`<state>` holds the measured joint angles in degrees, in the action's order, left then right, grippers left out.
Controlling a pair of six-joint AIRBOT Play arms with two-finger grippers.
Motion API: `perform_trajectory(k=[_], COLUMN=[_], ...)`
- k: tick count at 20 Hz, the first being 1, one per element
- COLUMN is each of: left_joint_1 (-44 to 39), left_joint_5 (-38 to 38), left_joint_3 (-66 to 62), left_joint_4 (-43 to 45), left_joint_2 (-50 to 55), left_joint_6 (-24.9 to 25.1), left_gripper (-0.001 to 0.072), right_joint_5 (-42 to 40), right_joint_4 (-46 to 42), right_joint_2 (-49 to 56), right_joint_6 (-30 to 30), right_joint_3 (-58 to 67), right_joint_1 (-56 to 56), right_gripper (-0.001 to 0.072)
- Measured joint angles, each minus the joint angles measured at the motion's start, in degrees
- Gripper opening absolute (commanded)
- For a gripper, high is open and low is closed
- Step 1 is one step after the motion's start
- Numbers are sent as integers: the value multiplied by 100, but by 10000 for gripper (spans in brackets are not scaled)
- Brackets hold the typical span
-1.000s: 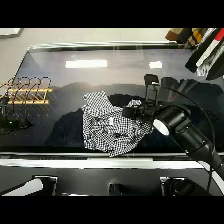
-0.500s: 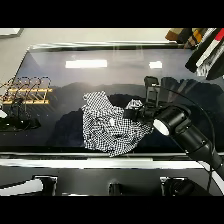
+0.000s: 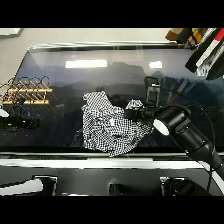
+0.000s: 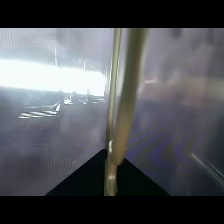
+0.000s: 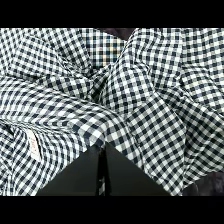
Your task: Fold the clothes and pants, and hang the long-sleeved shirts on hangers.
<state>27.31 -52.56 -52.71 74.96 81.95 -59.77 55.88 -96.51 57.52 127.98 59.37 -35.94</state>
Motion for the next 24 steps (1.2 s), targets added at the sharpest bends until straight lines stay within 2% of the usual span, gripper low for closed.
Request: perform_trajectory(k=[5,11,17,24], left_joint_1=[-155,-562,-1239,-1733], left_joint_5=[-52,-173,-1027,-1703], left_joint_3=[-385,-1054,-1268,-1134], left_joint_4=[-103,-136,-157,-295], left_joint_2=[-398,-1517,-3001,-4245], left_joint_6=[-35,-37,-17,-199], left_gripper=[16,16,13,9], right_joint_5=[0,7,238,308], right_joint_4=[0,-17,-20,-37], right_joint_2=[0,0,0,0], right_joint_6=[-4,-20,-17,-15], right_joint_3=[0,0,0,0], right_joint_1=[0,0,0,0], right_gripper=[30,31,30,30])
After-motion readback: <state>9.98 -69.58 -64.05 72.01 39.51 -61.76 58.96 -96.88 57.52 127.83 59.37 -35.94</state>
